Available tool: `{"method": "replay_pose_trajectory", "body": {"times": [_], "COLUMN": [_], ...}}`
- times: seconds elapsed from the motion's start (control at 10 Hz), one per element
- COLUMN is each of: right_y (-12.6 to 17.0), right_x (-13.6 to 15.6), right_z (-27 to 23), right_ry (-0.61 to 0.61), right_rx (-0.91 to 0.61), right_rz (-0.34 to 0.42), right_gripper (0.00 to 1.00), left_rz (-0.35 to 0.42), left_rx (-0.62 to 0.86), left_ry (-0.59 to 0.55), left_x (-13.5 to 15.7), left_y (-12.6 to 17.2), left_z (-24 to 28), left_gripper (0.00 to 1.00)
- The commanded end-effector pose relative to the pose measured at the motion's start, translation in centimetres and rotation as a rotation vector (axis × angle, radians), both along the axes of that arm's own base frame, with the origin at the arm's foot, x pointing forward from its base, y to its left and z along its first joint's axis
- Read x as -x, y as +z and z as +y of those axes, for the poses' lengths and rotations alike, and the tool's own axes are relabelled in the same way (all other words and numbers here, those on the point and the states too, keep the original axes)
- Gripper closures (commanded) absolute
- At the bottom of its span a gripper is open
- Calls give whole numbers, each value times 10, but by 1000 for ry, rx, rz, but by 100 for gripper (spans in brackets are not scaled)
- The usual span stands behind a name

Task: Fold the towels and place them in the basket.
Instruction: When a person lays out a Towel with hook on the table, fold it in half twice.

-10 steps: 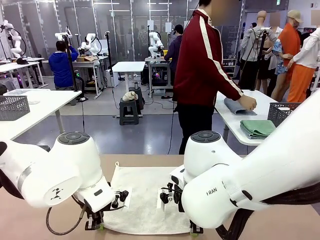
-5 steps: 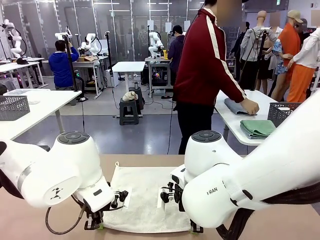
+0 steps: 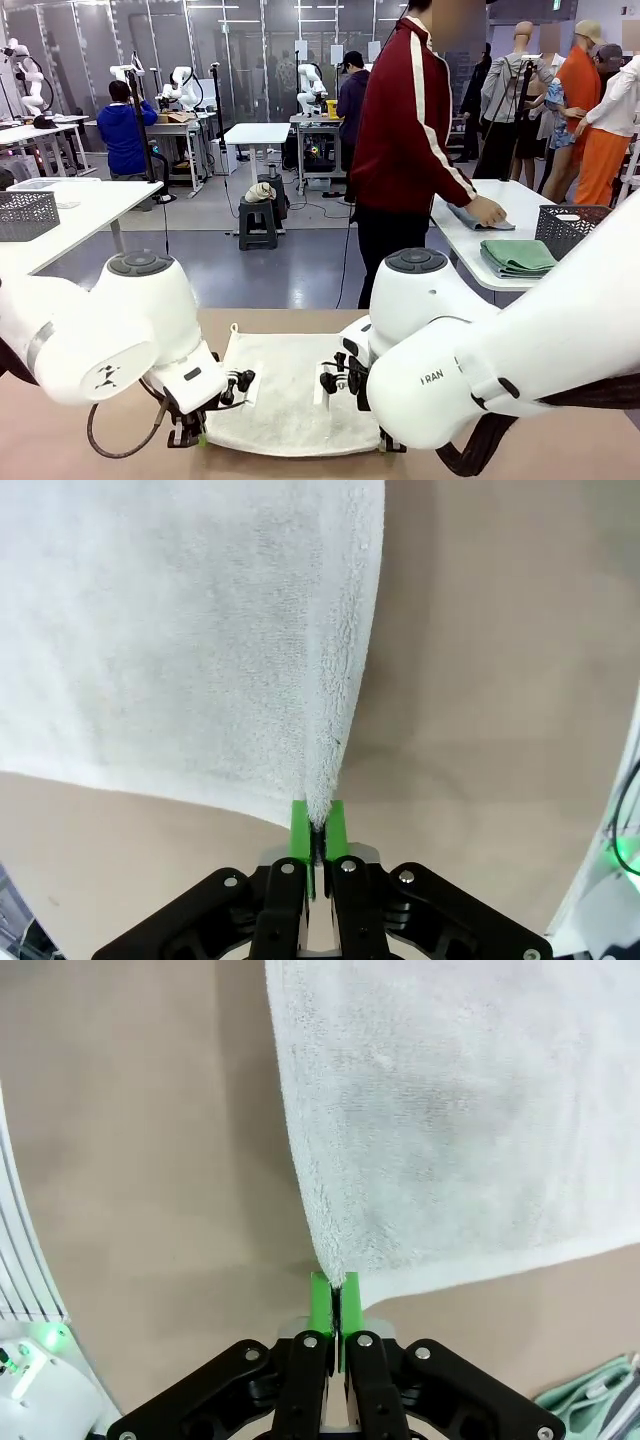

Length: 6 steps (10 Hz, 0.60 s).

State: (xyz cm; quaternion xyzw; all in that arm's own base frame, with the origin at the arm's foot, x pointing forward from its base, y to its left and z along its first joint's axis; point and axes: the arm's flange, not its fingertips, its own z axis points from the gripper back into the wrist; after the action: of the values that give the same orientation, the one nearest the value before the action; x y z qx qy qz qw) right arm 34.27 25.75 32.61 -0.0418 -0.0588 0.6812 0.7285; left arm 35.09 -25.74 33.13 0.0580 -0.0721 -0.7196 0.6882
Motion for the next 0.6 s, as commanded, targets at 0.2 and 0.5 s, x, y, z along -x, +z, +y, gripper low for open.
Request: {"method": "replay_pose_trajectory", "body": {"times": [0.2, 0.5], "right_y": [49, 59], "right_x": [-18, -27], "right_z": [-4, 3], "right_ry": [63, 82], "right_rx": [-13, -23], "right_rz": [-18, -39], "right_gripper": [99, 99], "left_rz": [-51, -47], "left_rx": [-63, -72], "left_ry": [13, 0], "left_x": [-17, -29], "left_y": [54, 60], "left_z": [5, 1], "left_gripper": [100, 100]}}
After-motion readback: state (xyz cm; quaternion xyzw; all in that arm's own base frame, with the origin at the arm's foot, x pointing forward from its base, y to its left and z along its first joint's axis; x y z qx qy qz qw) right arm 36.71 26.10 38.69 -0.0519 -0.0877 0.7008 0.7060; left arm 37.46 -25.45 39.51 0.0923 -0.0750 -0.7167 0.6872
